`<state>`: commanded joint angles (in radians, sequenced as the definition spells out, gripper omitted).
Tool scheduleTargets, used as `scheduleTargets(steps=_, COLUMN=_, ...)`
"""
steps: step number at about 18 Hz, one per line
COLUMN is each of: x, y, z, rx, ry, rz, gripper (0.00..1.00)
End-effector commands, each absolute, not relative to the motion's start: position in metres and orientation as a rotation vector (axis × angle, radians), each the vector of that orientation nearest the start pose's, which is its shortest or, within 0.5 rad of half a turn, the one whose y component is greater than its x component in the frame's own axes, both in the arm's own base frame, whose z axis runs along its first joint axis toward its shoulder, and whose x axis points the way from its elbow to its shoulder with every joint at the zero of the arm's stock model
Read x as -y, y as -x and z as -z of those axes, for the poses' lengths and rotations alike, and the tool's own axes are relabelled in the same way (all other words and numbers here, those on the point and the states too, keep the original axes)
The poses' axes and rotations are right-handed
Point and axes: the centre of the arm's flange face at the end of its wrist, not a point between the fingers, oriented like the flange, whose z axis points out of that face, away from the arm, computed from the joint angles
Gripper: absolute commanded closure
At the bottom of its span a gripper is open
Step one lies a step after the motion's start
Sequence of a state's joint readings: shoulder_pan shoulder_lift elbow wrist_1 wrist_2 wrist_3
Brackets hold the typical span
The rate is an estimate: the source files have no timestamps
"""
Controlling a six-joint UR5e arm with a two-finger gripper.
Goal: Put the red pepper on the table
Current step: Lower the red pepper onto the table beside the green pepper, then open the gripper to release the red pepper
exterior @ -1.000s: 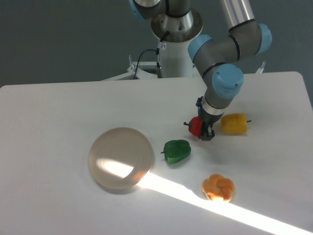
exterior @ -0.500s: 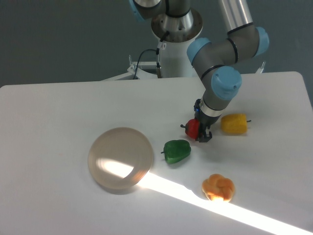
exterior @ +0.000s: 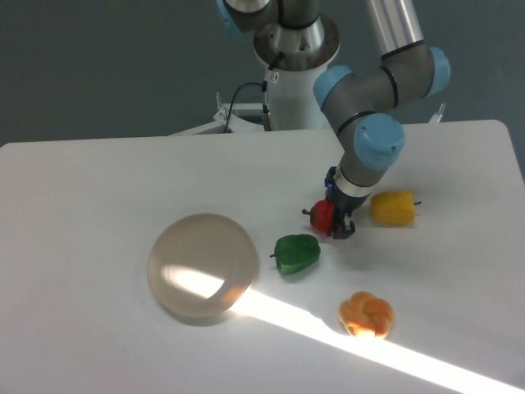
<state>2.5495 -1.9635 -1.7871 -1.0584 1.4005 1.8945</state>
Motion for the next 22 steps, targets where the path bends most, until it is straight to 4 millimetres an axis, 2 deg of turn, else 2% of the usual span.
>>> scheduleTargets(steps=6, x=-0.444, y=0.393, z=-0.22, rx=-1.31, ry=2.677, rz=0.185, gripper=0.45)
scheduleTargets(steps=7, x=-0.444, y=0.394, z=-0.222, rx=-1.308, ry=2.678, rz=0.181, gripper=0.32)
scheduleTargets(steps=9, x=-0.443, y=0.395, z=-0.222, rx=-1.306, ry=2.679, rz=0.18, gripper=0.27)
scheduleTargets(steps=12, x=-0.443, y=0.4, z=-0.227, rx=-1.289, ry=2.687, rz=0.165, gripper=0.0)
scheduleTargets(steps=15, x=-0.443, y=0.404, z=-0.237, rx=-1.281, ry=2.688, rz=0.138, gripper=0.0)
scheduleTargets(steps=19, x=-0.449, y=0.423, z=-0.265, rx=-1.266, ry=2.691, rz=0.049, gripper=0.0)
scheduleTargets(steps=22, x=-0.446, y=0.443, z=-0.288, rx=-1.104, ry=2.751, rz=-0.015, gripper=0.0)
